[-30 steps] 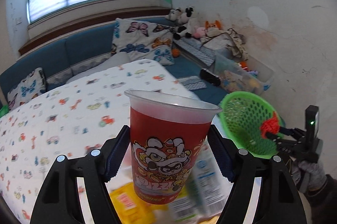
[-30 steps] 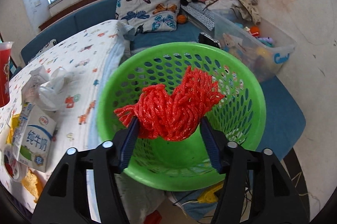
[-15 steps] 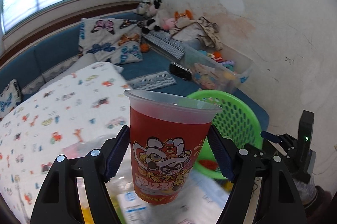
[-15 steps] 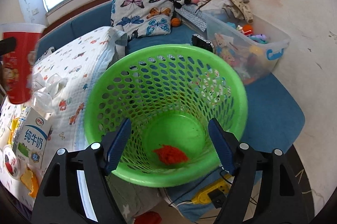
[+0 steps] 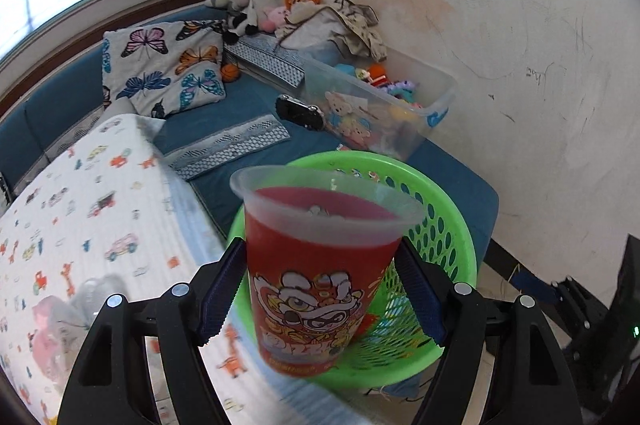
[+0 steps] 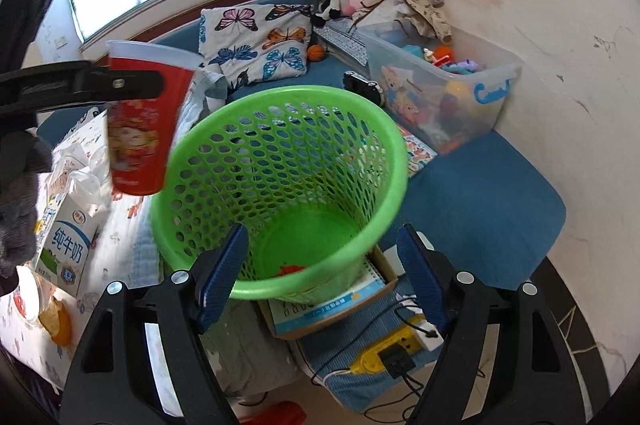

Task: Collect trash
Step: 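Drop the red cup into the green basket with the left tool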

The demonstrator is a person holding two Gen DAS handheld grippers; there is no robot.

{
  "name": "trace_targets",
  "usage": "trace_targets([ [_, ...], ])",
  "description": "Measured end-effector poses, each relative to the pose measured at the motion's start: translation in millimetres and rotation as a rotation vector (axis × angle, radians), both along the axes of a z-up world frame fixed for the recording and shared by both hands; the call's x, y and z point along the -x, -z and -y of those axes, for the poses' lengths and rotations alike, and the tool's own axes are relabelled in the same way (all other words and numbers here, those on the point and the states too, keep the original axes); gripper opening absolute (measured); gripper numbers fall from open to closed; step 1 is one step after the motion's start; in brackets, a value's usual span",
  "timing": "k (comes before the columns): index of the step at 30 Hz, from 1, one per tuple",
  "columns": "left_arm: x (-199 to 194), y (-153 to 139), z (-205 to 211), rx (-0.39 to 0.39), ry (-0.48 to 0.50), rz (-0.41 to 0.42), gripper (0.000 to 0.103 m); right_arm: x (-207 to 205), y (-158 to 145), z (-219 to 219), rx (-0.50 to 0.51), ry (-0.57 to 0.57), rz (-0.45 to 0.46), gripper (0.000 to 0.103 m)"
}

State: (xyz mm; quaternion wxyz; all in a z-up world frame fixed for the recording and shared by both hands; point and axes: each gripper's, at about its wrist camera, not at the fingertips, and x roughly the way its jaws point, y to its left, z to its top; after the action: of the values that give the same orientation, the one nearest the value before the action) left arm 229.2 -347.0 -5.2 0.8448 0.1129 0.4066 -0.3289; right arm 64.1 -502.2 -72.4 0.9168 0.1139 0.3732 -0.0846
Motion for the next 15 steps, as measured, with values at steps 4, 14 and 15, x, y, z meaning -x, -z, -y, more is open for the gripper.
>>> trace_targets([
  [4,0,16,20,-0.012,0.013,-0.014,0.073,7,8,4,-0.018,0.009,-0.01,0.077],
  [14,1,53,39,-0.042,0.03,-0.109,0.072,17,18,11,-0.031,0.037,-0.021,0.077],
  [15,2,54,39,-0.042,0.041,-0.115,0.073,17,18,11,-0.032,0.038,-0.022,0.077],
])
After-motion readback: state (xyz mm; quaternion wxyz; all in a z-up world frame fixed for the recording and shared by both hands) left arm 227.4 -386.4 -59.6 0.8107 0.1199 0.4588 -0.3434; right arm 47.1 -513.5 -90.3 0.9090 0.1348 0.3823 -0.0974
